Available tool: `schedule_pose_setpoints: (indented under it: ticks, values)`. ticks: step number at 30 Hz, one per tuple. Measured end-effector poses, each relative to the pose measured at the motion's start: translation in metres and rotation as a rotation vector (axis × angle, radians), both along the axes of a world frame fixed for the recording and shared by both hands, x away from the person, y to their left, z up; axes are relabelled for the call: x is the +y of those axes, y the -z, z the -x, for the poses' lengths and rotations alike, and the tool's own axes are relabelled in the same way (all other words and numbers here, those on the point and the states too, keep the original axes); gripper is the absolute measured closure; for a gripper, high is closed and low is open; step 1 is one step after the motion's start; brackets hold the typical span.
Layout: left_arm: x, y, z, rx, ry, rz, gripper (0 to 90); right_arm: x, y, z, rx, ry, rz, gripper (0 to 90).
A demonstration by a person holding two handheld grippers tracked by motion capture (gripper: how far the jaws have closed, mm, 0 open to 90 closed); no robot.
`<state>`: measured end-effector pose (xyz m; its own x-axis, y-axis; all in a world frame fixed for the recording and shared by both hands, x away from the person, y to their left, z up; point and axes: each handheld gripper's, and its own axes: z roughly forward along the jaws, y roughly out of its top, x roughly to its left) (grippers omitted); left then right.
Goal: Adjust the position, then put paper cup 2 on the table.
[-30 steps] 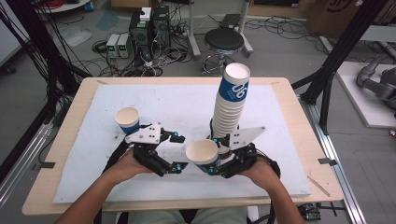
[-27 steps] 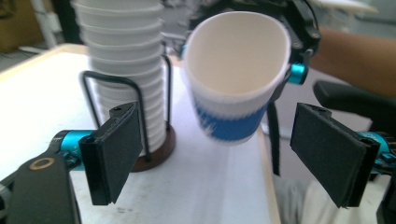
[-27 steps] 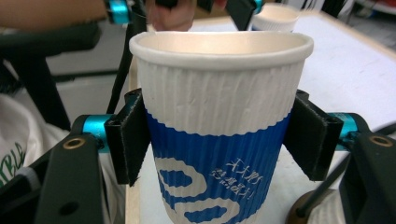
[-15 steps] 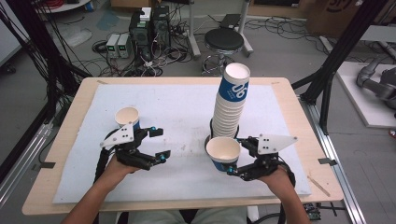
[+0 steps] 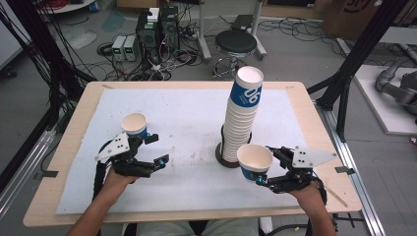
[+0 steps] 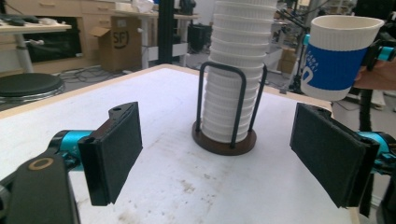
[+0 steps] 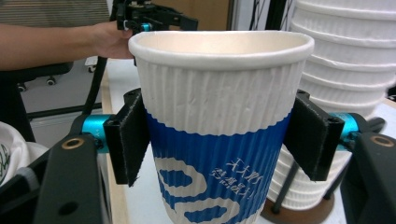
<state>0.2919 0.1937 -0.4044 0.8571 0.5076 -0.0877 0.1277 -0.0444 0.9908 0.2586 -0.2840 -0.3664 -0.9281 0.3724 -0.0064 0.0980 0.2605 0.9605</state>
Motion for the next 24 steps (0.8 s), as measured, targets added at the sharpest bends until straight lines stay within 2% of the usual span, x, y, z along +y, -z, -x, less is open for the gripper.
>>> schedule_pose_setpoints:
  ticks: [5, 10, 24]
  values:
    - [0.002, 0.002, 0.0, -0.004, -0.015, -0.008, 16.7, -0.009, 0.0, 0.003, -0.004, 0.031, -0.014, 29.8]
    - [0.005, 0.001, 0.001, -0.009, -0.029, 0.002, 16.7, -0.015, -0.001, 0.004, -0.016, 0.053, -0.016, 29.8]
    - [0.007, 0.005, -0.001, 0.003, -0.031, 0.002, 16.7, -0.045, 0.003, 0.003, -0.022, 0.149, -0.042, 29.8]
